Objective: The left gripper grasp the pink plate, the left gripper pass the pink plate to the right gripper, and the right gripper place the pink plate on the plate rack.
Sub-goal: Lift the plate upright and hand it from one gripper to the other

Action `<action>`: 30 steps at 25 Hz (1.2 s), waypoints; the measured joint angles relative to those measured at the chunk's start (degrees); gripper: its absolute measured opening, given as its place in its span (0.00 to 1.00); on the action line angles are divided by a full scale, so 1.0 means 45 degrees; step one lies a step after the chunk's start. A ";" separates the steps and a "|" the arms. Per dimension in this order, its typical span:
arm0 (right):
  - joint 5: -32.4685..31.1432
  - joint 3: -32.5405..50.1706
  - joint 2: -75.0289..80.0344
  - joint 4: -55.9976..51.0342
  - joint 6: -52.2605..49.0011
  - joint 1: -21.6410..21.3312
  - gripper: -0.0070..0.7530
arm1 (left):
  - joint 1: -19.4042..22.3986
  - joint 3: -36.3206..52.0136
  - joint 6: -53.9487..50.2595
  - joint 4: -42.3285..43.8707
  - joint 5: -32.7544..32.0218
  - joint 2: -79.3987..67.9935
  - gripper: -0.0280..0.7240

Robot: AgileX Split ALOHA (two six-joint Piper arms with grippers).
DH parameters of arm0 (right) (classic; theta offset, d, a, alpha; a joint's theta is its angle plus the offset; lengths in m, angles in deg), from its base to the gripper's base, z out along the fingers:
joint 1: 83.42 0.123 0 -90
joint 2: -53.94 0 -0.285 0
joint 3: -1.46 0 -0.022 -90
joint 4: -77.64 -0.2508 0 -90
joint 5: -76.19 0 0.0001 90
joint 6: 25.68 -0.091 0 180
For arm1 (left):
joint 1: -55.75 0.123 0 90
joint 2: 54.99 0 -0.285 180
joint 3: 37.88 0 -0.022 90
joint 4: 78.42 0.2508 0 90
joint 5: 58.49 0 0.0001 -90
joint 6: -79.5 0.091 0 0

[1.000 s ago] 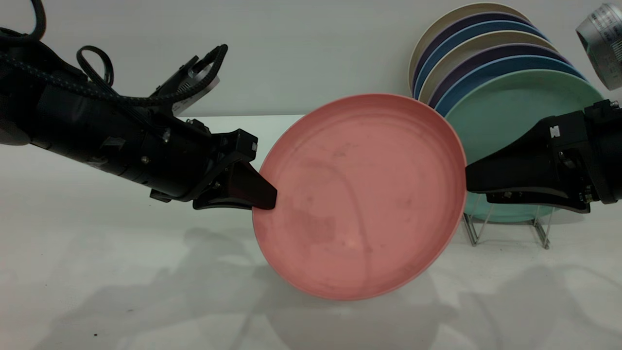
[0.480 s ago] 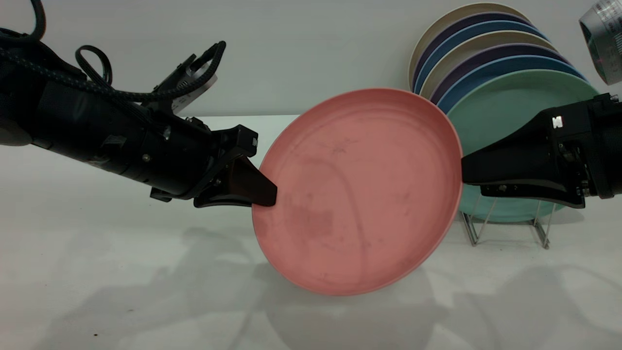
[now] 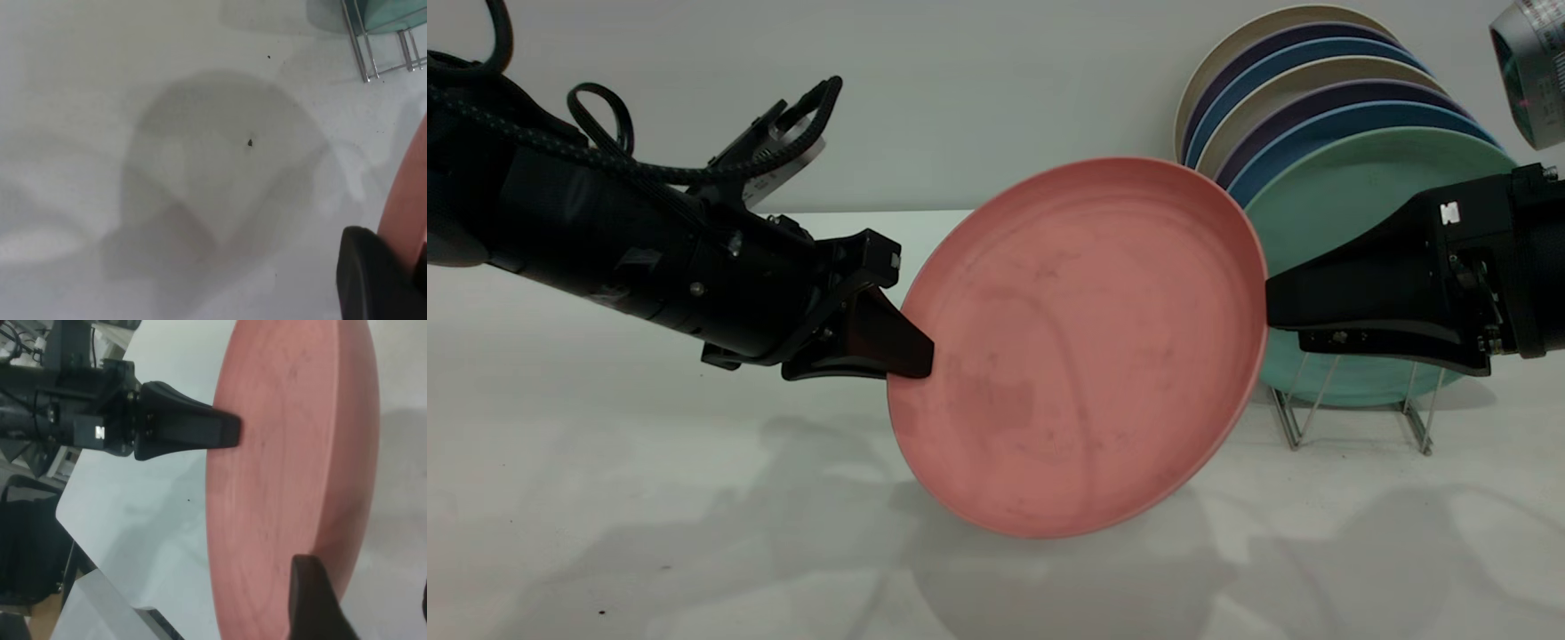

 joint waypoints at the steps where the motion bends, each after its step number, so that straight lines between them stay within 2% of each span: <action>1: 0.0047 0.0000 0.0000 0.0000 0.0000 0.0000 0.55 | -0.0026 0.0000 0.0000 -0.0017 0.0041 0.0000 0.06; 7: 0.1018 0.0000 0.0000 0.0000 -0.0012 0.0000 0.55 | -0.0040 0.0000 -0.0013 -0.0045 0.0139 0.0000 0.06; 20: 0.1223 0.0000 0.0000 -0.0003 -0.0050 0.0000 0.55 | -0.0054 0.0000 -0.0066 -0.0137 0.0270 0.0000 0.05; 30: 0.1223 0.0000 0.0000 -0.0003 -0.0203 0.0000 0.55 | -0.0064 0.0000 0.0025 -0.0125 -0.2039 0.0000 0.06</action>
